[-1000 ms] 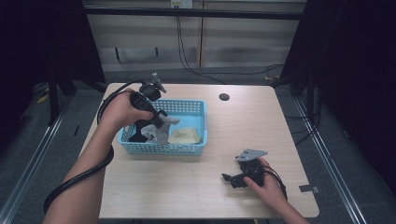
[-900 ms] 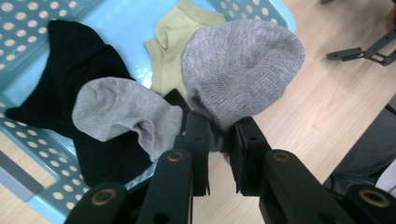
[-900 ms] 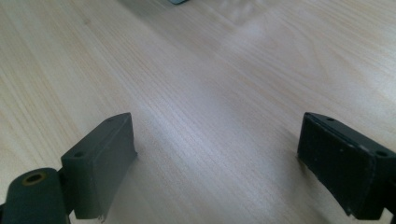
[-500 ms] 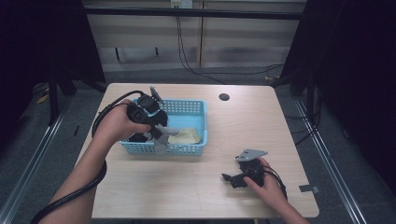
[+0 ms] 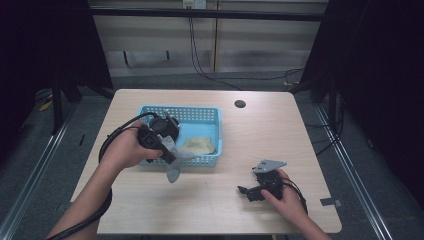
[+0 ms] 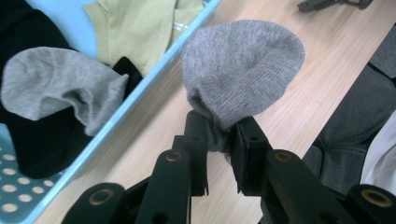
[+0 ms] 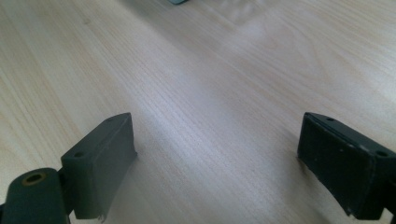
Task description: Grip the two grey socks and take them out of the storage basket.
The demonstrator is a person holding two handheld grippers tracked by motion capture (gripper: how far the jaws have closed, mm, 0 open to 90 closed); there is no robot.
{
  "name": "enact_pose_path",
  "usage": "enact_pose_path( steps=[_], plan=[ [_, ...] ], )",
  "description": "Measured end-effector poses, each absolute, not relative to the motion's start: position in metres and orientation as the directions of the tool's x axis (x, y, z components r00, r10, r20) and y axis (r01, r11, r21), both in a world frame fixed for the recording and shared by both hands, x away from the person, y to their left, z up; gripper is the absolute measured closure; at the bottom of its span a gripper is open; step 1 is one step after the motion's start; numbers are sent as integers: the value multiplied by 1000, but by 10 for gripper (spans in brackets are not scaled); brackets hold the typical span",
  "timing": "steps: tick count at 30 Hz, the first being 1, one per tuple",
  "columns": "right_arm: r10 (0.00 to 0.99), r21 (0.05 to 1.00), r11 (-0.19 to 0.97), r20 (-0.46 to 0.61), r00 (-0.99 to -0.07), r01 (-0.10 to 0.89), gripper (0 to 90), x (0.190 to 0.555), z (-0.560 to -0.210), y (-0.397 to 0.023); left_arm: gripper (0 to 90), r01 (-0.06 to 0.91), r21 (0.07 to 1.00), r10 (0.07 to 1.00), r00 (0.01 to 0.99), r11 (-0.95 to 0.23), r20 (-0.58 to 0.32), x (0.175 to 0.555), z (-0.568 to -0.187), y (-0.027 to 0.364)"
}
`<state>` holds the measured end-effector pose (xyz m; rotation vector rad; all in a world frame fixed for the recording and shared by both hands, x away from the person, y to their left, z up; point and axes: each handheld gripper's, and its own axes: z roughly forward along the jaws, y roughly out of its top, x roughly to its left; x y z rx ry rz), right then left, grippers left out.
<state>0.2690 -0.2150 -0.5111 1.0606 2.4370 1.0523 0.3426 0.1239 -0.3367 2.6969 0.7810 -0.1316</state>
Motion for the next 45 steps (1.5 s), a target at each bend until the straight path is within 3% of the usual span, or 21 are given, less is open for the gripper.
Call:
enact_pose_path(
  steps=[15,18,19,23,45],
  plan=[
    [723,717,464,32,-690,520,107,269,-511,-215,758,524,263,481,850,-810,-215,333,-377,115],
    [723,718,464,32,-690,519,107,269,-511,-215,715,532,274,486,846,-801,-220,333,-382,114],
    [722,717,466,31,-691,518,107,269,-511,-215,641,528,297,483,849,-796,-214,333,-384,114],
    [722,717,466,31,-692,518,107,269,-511,-215,555,541,316,491,841,-779,-228,335,-382,116],
    [722,720,465,29,-692,515,107,269,-511,-215,441,588,390,564,804,-708,-188,372,-359,126]
  ],
)
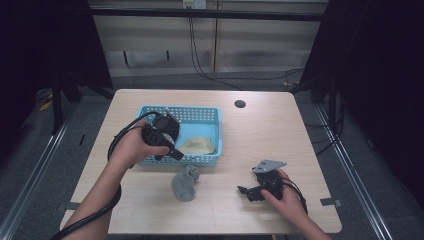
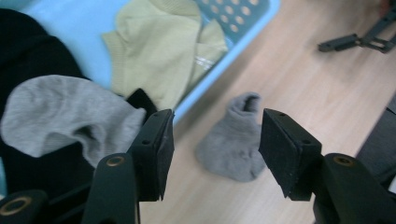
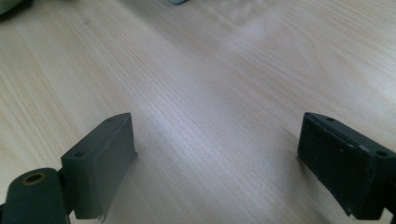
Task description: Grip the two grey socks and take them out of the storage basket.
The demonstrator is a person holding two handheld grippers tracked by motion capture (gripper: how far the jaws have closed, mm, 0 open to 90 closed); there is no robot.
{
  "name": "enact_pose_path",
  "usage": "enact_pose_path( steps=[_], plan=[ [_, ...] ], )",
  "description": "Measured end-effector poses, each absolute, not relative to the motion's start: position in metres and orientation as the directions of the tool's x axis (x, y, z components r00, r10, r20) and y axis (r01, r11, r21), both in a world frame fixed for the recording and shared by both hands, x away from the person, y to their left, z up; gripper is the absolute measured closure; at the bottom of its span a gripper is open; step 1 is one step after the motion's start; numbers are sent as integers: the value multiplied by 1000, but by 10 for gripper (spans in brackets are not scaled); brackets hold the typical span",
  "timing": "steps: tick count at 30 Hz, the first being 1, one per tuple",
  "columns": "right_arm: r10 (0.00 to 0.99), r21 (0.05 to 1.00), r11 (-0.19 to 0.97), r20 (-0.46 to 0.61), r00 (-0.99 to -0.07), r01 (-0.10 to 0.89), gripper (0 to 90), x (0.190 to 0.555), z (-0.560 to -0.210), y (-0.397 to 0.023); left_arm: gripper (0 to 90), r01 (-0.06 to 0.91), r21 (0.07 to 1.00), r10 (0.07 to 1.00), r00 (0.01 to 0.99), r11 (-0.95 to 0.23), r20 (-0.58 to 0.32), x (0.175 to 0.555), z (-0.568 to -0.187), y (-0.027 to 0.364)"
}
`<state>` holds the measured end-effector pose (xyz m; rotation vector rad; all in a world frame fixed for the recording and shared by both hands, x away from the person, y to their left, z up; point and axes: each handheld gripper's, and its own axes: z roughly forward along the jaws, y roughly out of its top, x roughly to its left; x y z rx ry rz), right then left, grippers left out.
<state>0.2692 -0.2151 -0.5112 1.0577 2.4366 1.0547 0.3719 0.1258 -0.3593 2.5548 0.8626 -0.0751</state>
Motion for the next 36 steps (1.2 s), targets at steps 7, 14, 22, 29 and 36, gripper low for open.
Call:
enact_pose_path(
  steps=[7,14,22,29,36],
  plan=[
    [722,720,464,29,-691,515,107,269,-511,-215,416,638,399,633,756,-659,-164,390,-371,140],
    [722,720,464,29,-691,515,107,269,-511,-215,400,679,408,693,707,-610,-140,406,-384,149],
    [722,720,464,29,-691,515,107,269,-511,-215,389,711,398,736,666,-580,-119,421,-402,155],
    [722,720,464,30,-691,516,107,269,-511,-215,393,738,361,756,643,-570,-121,430,-419,155],
    [722,720,464,30,-691,515,107,269,-511,-215,462,749,322,763,637,-580,-109,431,-430,154]
  ],
)
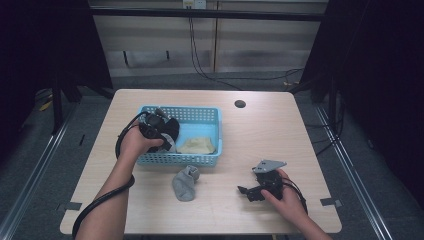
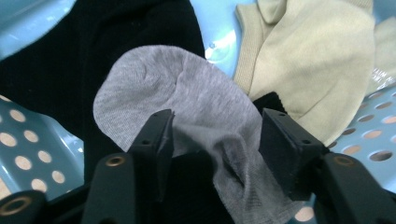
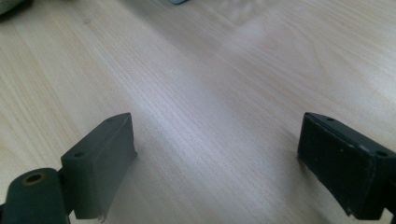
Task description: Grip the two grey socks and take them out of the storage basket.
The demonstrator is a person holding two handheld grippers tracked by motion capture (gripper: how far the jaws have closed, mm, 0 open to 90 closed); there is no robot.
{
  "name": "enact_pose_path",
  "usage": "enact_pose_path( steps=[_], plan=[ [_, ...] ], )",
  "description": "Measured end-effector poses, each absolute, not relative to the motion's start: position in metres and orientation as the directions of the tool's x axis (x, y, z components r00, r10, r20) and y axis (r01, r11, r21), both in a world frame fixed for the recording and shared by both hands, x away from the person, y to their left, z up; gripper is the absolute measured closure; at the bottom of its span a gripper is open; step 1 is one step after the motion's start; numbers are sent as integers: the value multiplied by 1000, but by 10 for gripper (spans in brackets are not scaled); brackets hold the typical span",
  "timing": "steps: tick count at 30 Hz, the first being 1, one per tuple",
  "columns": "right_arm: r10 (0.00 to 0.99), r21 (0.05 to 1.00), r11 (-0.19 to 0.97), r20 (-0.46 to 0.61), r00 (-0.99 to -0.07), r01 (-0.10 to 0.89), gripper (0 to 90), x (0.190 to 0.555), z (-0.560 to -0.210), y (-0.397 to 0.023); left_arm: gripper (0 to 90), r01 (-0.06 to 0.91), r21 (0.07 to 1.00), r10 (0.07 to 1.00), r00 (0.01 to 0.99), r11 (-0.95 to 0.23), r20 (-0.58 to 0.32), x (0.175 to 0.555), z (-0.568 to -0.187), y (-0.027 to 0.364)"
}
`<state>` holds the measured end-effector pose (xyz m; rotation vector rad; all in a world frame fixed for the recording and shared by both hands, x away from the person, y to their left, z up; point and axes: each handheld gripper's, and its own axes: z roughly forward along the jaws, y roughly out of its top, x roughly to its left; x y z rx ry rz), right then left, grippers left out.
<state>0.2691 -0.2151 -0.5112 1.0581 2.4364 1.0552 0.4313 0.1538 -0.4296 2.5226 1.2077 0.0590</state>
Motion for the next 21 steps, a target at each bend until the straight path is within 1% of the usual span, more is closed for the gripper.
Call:
enact_pose_path(
  steps=[4,7,11,14,16,21],
  plan=[
    [722,720,464,29,-691,515,107,269,-511,-215,547,756,296,769,632,-584,-98,433,-433,155],
    [722,720,464,29,-691,515,107,269,-511,-215,606,768,272,774,624,-580,-112,434,-435,154],
    [723,718,464,33,-690,519,107,269,-511,-215,746,787,224,781,610,-575,-136,435,-437,151],
    [723,718,464,33,-690,519,107,269,-511,-215,823,800,200,791,595,-566,-143,436,-437,150],
    [723,718,464,32,-690,519,107,269,-511,-215,849,802,198,794,592,-563,-139,438,-434,150],
    [722,720,465,29,-692,515,107,269,-511,-215,856,800,218,791,593,-559,-149,438,-420,149]
  ],
)
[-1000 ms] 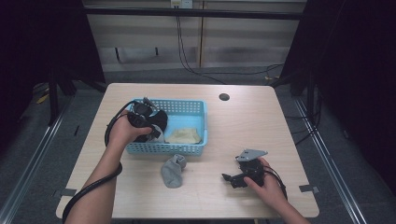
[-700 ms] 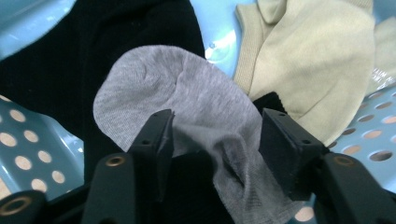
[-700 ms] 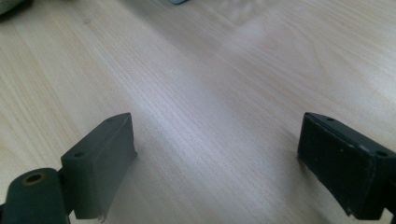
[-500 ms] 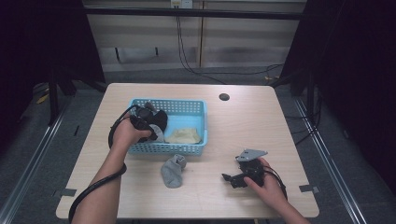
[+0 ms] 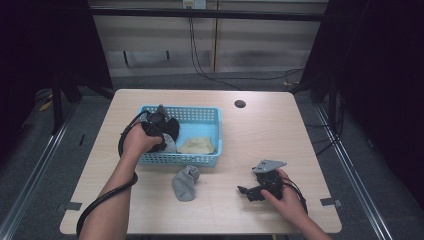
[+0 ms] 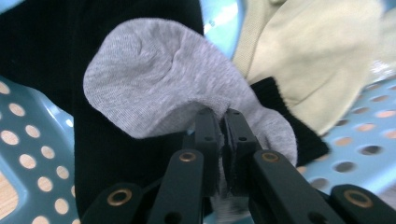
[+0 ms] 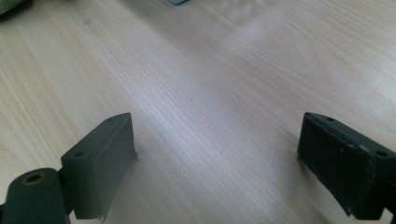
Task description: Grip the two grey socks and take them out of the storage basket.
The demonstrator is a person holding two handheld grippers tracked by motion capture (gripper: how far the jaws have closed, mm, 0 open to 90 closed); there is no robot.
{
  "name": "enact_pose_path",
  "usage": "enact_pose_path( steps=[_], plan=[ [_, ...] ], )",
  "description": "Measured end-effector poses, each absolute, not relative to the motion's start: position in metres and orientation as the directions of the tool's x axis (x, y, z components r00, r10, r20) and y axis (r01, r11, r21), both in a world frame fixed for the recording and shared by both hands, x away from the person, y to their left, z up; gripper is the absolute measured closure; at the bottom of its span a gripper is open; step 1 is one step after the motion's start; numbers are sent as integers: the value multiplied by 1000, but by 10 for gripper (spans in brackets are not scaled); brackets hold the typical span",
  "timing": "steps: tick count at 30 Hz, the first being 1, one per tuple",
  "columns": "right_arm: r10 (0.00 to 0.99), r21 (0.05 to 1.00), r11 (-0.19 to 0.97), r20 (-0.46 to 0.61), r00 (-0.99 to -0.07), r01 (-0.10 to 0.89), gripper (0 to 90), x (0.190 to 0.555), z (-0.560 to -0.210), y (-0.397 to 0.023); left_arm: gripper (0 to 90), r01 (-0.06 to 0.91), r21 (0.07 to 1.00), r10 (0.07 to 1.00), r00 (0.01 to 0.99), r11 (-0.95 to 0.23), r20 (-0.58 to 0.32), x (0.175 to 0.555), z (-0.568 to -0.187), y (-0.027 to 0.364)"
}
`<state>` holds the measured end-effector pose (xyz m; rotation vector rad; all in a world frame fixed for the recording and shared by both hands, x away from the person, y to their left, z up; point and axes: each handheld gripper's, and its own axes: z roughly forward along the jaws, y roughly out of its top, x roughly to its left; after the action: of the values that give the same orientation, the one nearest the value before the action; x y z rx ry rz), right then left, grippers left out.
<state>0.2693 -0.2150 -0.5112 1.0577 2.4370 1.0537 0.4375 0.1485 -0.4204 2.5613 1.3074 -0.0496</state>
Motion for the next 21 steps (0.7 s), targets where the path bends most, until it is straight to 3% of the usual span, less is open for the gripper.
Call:
enact_pose_path(
  steps=[21],
  plan=[
    [720,720,466,30,-693,515,107,269,-511,-215,857,777,242,767,622,-581,-156,439,-380,142]
  ],
)
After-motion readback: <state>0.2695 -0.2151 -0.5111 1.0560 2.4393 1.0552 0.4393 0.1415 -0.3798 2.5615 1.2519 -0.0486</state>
